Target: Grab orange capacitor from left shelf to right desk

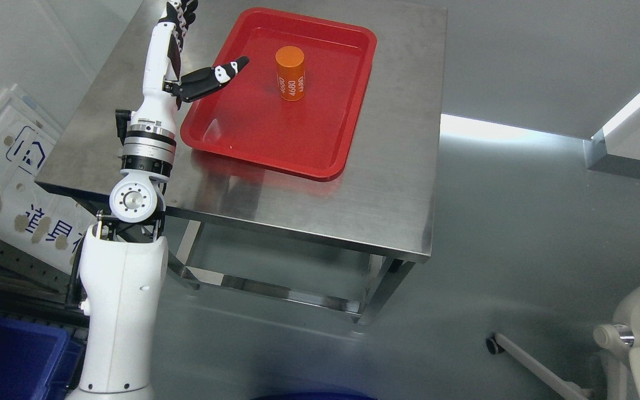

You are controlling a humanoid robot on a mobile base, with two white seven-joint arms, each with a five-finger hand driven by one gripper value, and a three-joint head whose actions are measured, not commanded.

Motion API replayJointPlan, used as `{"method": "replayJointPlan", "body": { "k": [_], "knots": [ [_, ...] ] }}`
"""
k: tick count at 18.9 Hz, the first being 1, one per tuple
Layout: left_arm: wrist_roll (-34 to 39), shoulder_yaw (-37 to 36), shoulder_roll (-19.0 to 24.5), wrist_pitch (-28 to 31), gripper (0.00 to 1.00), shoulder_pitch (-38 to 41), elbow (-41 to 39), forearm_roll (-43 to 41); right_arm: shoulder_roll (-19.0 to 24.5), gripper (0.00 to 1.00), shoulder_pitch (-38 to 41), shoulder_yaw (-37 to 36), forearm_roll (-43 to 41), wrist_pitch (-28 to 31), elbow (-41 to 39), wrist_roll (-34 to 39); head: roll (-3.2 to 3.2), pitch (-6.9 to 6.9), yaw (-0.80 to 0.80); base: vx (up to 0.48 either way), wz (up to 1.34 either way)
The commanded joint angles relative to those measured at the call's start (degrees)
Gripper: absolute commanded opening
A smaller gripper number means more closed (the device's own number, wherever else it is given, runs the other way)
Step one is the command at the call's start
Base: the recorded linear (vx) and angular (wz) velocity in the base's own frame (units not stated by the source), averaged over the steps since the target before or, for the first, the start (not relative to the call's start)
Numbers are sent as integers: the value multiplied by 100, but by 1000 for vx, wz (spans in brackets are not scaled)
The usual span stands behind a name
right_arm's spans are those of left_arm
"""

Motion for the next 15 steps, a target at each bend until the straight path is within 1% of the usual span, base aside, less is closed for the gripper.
{"method": "replayJointPlan", "body": {
  "k": [1, 6, 15],
  "knots": [
    [10, 548, 100, 60, 100, 530, -294, 2, -100, 100, 79, -62, 0, -2, -193, 29, 0, 0, 0, 0, 0],
    [1, 531, 100, 60, 100, 768, -294, -7, -100, 100, 79, -62, 0, -2, -193, 29, 0, 0, 0, 0, 0],
    [10, 583, 100, 60, 100, 812, -294, -7, -100, 100, 79, -62, 0, -2, -193, 29, 0, 0, 0, 0, 0]
  ]
}}
